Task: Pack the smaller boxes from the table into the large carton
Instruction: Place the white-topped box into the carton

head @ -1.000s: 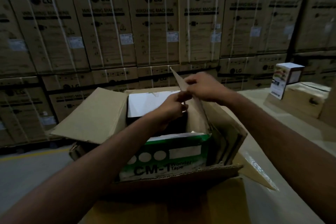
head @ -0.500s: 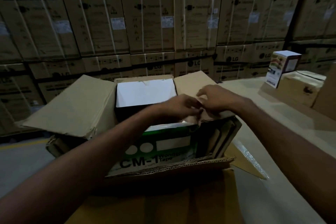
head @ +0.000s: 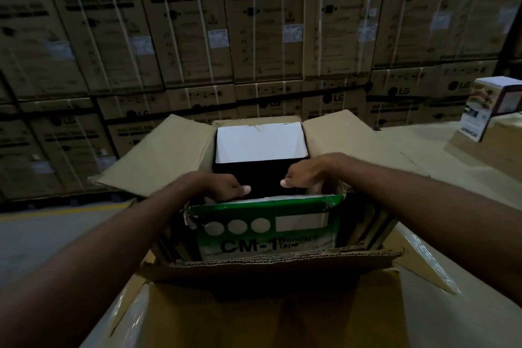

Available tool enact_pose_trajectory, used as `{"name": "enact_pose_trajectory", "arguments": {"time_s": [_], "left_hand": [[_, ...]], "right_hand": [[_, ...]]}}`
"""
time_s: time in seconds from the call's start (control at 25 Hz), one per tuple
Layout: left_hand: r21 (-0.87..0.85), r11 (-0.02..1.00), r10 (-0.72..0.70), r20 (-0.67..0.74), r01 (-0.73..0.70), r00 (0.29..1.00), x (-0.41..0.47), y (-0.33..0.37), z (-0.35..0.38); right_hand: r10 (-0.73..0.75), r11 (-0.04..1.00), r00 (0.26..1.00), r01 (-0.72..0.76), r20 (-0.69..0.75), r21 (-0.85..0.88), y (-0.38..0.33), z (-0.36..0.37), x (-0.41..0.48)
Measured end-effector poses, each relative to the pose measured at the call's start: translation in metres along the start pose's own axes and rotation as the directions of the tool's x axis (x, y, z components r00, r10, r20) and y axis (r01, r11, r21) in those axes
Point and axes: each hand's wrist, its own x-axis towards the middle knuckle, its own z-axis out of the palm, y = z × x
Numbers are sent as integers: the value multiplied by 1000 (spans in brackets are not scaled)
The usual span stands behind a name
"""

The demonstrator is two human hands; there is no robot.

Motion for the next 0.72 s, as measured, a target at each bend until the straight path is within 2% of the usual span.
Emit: {"name": "enact_pose_trajectory", "arguments": {"time_s": [0.04, 0.12, 0.2, 0.28, 0.36, 0.4, 0.44, 0.52, 0.56, 0.64, 0.72], "left_hand": [[10, 1000, 8, -42, -8, 999, -3, 0, -2], [87, 996, 48, -224, -29, 973, -12, 1, -15], [105, 993, 89, -392, -52, 915, -29, 2, -34], [-7, 993, 97, -504, -116, 858, -51, 9, -58], [-196, 961, 62, -534, -195, 843, -80, 17, -84], [-269, 939, 52, -509, -215, 859, -96, 19, -96], [-314, 921, 69, -446, -229, 892, -112, 20, -105], [-363, 901, 168, -214, -238, 962, -132, 20, -111], [-356, 908, 213, -61, -220, 975, -137, 20, -106], [-245, 953, 232, 225, -176, 946, -134, 25, -83], [-148, 979, 187, 385, -140, 904, -124, 27, -58]], "right_hand": [[0, 1000, 999, 0, -32, 10, -3, 0, 1], [-35, 999, 978, 33, -205, -14, -4, -7, -1], [-42, 999, 919, 46, -391, 2, -6, -23, -15], [-24, 987, 855, 102, -518, 123, -9, -45, -39], [43, 915, 812, 202, -582, 349, -14, -67, -70], [52, 868, 825, 241, -563, 434, -15, -76, -89], [14, 834, 868, 264, -496, 485, -17, -82, -108], [-151, 785, 954, 275, -260, 555, -18, -85, -137], [-234, 782, 965, 261, -121, 566, -19, -81, -144], [-352, 843, 926, 250, 137, 477, -26, -61, -144], [-360, 895, 888, 243, 286, 373, -38, -40, -133]]}}
